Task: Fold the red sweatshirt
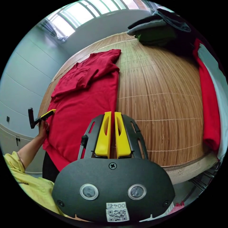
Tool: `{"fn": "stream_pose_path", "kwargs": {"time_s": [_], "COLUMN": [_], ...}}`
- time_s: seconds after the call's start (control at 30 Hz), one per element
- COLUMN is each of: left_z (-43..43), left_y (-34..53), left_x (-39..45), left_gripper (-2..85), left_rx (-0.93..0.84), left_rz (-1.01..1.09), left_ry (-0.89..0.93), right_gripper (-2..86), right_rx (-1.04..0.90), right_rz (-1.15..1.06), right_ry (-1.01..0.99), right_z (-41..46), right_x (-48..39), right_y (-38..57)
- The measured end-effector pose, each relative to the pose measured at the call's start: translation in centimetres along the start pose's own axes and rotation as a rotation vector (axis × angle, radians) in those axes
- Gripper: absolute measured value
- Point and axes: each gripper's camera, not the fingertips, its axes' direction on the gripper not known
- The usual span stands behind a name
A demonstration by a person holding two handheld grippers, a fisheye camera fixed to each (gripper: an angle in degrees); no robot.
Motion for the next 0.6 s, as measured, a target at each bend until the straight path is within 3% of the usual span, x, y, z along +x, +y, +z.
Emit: {"fn": "stream_pose_path", "kwargs": {"time_s": [0.23,0.47,0.6], "left_z": [0.0,-0.1,-0.1], "left_y": [0.1,0.2,0.3], "left_x": [0.0,-0.2,-0.4], "left_gripper": [0.9,0.9,0.8], "left_rx": [0.001,0.000,0.001], "left_rz": [0.002,0.001,-0.002], "left_ry": [-0.006,-0.002,0.002], "right_gripper": [5.0,5.9,7.5], "right_rx": [0.132,0.036,-0.034], "right_rz": [-0.129,-0.366,-0.406], "right_ry": [0.103,0.029,0.076], "right_z": [-2.4,5.7,8.4], "right_x": [-7.9,-20.5,-21.7], "right_y": [0.0,-4.4,-5.4]}}
